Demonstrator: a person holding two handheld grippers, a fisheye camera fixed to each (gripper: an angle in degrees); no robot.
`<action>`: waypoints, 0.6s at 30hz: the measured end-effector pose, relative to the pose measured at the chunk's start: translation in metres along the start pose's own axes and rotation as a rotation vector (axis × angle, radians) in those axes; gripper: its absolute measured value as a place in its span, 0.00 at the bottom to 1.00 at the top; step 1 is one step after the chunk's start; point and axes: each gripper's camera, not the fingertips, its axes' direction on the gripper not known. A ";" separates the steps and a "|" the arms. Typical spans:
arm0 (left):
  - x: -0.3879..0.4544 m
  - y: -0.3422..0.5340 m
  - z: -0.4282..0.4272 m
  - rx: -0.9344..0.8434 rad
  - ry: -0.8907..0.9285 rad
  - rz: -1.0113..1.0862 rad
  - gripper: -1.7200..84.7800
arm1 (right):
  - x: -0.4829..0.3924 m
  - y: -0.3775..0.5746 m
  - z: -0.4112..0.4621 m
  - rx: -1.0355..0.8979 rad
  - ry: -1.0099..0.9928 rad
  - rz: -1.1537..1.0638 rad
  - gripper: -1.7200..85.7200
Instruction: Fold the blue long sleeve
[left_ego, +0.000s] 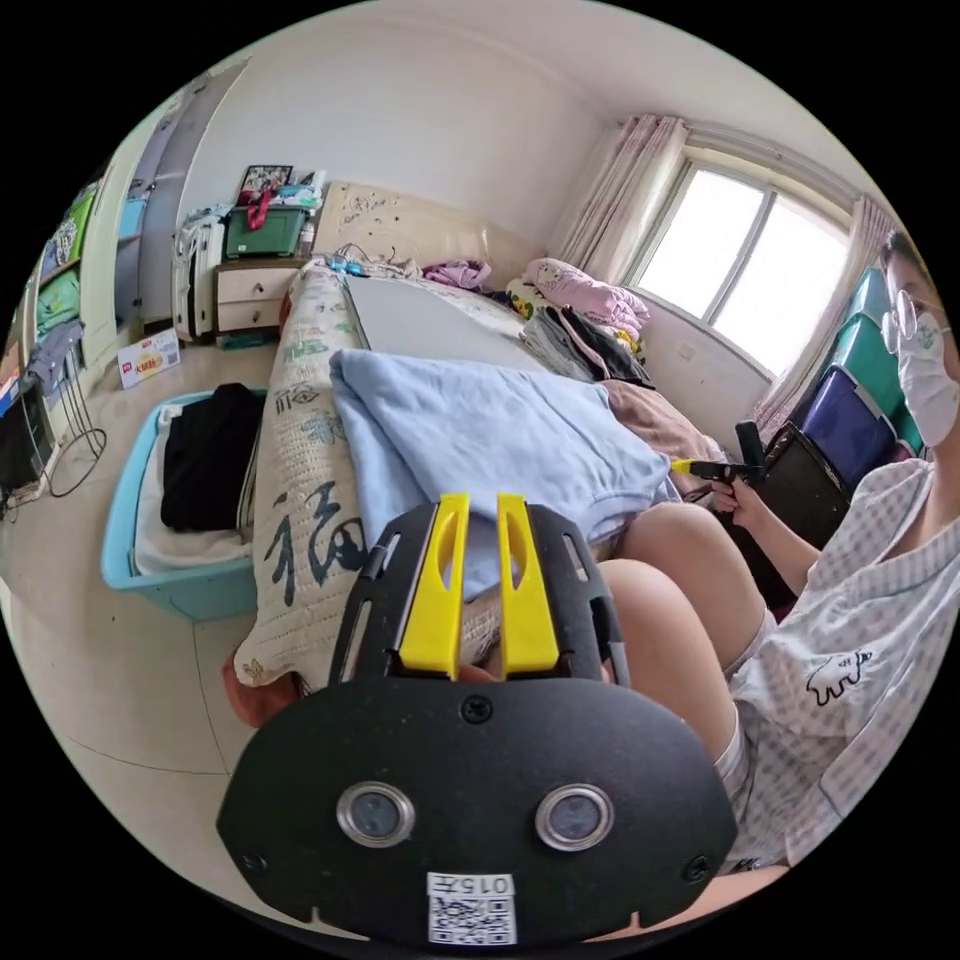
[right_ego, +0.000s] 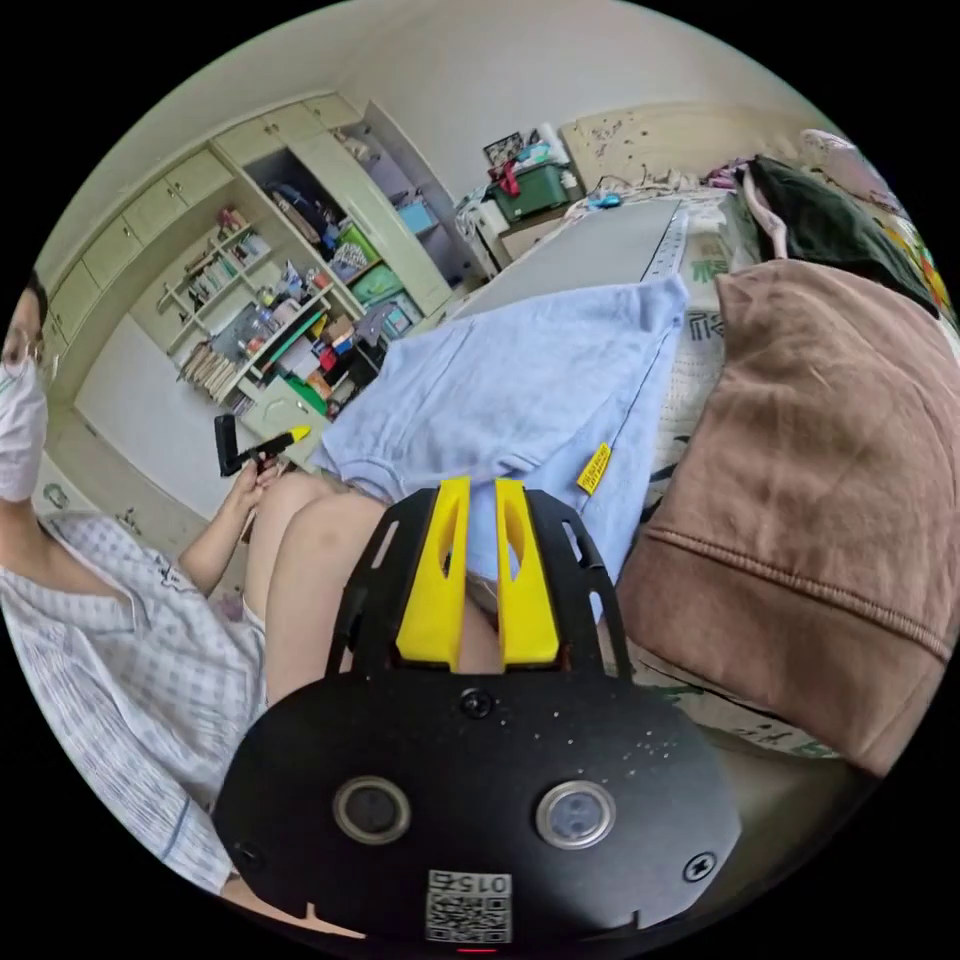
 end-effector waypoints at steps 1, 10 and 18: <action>0.007 -0.006 -0.002 -0.005 -0.008 0.006 0.08 | -0.003 -0.002 -0.004 0.039 -0.011 0.014 0.11; 0.034 -0.036 0.036 -0.131 -0.020 0.032 0.09 | -0.023 -0.016 0.053 -0.125 0.093 -0.019 0.10; 0.012 -0.062 0.033 -0.260 -0.091 0.016 0.09 | 0.013 -0.047 -0.011 0.019 0.049 0.035 0.10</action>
